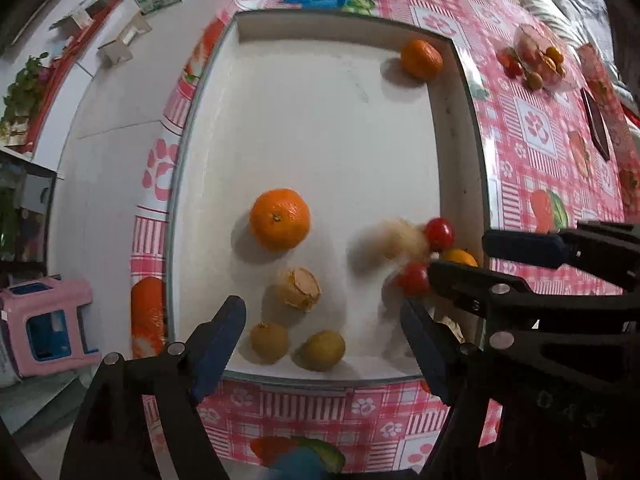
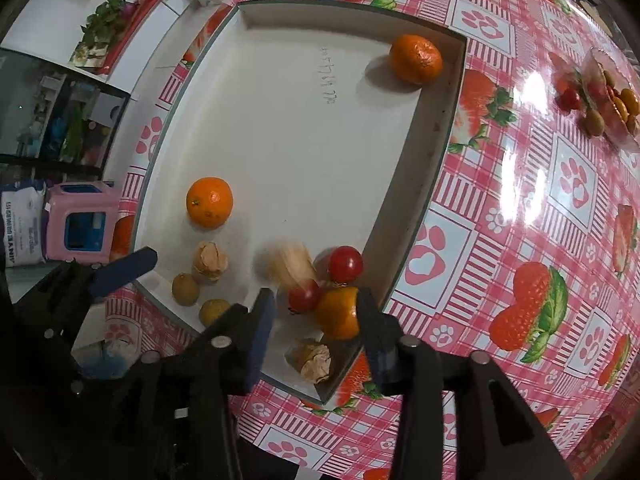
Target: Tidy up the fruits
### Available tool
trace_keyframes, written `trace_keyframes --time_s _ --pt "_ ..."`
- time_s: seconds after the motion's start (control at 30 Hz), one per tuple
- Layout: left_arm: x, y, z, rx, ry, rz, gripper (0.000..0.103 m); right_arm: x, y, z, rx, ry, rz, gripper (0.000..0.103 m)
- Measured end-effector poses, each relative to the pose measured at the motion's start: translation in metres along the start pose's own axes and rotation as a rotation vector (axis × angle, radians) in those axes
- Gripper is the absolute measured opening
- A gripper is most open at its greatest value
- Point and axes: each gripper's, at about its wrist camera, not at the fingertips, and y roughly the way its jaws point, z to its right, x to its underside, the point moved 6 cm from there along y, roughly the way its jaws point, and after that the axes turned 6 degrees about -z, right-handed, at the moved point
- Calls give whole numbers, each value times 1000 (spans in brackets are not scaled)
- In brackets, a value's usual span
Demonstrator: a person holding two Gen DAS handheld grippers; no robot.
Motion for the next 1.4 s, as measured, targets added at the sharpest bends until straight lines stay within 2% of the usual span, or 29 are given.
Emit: trace_keyframes --time_s 0.1,0.13,0.17,0.27,0.47,0.57,0.6,0.63,0.7,1.17,1.4 --pt "-1 -2 1 -10 6 11 81 1 -5 2 -1 -2 3 59" --pt "-1 -3 2 -7 7 13 87 1 -7 1 -1 -4 4 65" --pt "-1 -4 2 -5 6 18 103 1 -10 2 0 -6 10 67" --pt "-4 -8 6 -19 18 29 103 1 -16 1 -2 -8 18 77" --pt "-4 -11 5 -52 27 26 103 2 -27 4 19 -1 32 82" --pt "-4 -14 4 -42 26 33 103 3 -32 8 39 1 45 88" --pt "-4 -15 3 -45 26 39 103 2 -34 7 45 1 52 90" --pt "-3 -16 3 -50 29 43 103 2 -36 8 52 -1 59 99" --pt "-3 -17 3 -43 32 39 103 3 -42 13 81 -10 78 103" --pt "3 -17 9 -45 58 5 103 6 -48 13 98 -15 74 103" --pt "2 -24 7 -98 68 28 103 10 -54 13 131 -25 70 103"
